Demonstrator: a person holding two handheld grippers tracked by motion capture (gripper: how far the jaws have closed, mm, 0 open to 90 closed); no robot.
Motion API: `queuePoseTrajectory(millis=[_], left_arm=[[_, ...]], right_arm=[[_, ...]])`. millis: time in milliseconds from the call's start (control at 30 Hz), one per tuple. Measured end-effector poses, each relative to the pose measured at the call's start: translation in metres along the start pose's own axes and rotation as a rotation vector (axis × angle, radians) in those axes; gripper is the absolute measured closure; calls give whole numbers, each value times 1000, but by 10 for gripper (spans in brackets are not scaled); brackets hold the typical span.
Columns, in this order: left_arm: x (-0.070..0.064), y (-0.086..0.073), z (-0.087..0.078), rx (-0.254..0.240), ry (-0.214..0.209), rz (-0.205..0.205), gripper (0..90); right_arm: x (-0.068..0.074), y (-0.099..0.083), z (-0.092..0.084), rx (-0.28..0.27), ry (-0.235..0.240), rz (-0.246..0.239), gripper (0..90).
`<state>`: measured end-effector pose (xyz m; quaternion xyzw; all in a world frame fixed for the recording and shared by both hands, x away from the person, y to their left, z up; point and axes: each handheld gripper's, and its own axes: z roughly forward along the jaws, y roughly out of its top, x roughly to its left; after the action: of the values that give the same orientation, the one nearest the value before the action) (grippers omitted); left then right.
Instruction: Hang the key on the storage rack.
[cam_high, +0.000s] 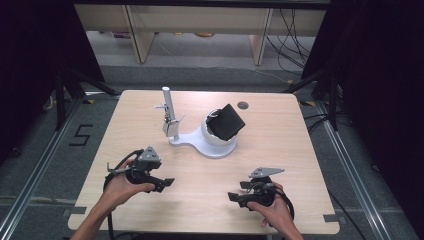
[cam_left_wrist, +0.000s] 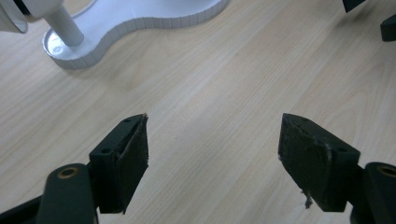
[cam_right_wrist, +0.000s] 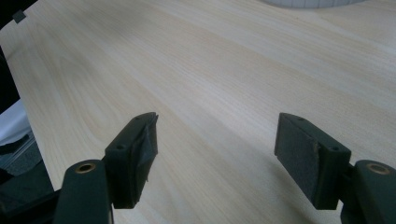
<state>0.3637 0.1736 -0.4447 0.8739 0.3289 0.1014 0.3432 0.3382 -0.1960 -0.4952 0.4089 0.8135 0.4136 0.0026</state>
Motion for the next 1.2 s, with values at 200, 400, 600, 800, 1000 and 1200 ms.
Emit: queuePoseTrajectory(millis=[200, 400, 600, 800, 1000, 1200], left_arm=[[-4, -14, 11, 17, -3, 11, 224], [-16, -29, 17, -32, -19, -29, 212], [-22, -46, 20, -31, -8, -2, 209], [-27, -61, 16, -45, 4, -5, 203], [-37, -74, 15, -53, 3, -1, 198], [-44, -80, 14, -43, 14, 25, 196]], right_arm=[[0, 0, -1, 2, -26, -14, 308], [2, 0, 1, -1, 3, -10, 308], [2, 0, 0, 6, -13, -24, 307], [3, 0, 2, 9, 12, -24, 301], [4, 1, 1, 4, -24, -17, 203], [7, 1, 3, 3, -8, 6, 172]])
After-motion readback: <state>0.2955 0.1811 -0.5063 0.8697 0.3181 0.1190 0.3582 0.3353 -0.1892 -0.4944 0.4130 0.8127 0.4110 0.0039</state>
